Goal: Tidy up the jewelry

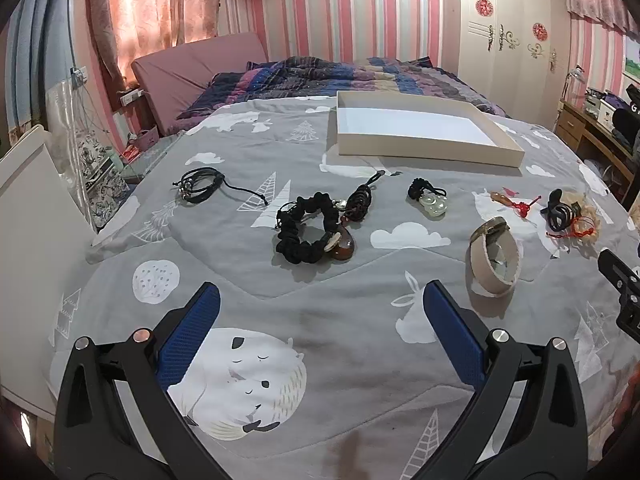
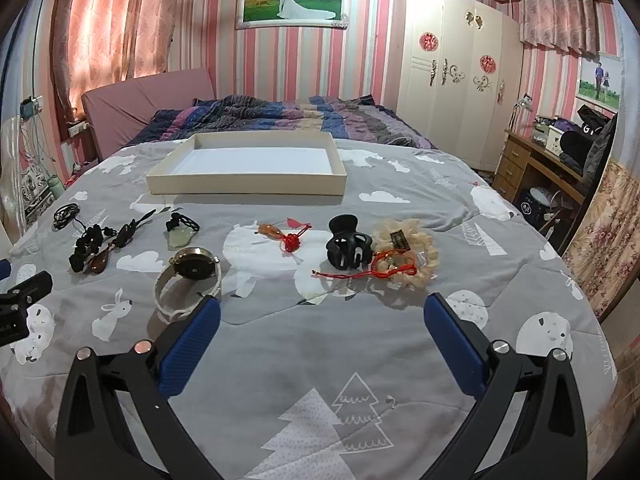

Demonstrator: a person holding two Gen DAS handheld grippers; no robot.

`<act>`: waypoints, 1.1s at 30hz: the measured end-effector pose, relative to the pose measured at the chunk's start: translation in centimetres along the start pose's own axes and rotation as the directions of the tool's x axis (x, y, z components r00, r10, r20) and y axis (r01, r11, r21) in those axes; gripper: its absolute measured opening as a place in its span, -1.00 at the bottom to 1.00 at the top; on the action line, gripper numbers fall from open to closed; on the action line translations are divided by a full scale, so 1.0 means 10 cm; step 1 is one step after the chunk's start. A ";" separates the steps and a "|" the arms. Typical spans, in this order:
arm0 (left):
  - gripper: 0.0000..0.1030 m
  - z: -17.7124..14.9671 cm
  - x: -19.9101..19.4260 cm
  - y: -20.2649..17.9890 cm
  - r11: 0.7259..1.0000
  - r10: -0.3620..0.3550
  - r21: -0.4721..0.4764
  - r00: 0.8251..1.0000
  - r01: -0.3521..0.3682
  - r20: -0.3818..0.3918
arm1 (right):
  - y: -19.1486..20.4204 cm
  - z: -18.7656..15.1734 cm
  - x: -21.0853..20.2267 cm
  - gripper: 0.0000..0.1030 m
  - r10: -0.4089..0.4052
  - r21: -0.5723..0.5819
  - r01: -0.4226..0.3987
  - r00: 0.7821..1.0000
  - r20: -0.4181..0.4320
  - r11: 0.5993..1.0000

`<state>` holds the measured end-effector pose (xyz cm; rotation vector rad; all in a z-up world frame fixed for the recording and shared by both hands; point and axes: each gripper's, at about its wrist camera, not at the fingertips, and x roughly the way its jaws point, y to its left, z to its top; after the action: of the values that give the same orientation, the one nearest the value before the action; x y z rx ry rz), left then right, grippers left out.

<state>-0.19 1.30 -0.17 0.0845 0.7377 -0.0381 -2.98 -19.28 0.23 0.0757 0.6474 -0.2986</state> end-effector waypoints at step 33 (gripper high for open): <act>0.94 -0.03 0.07 -0.09 1.000 -0.005 0.023 1.000 0.006 -0.021 | 0.00 -0.07 0.11 0.97 -0.005 0.010 0.005 1.000 -0.028 1.000</act>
<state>0.08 0.41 -0.93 0.1049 0.7582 -0.0510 -2.53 -19.40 -0.98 0.0878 0.6740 -0.3056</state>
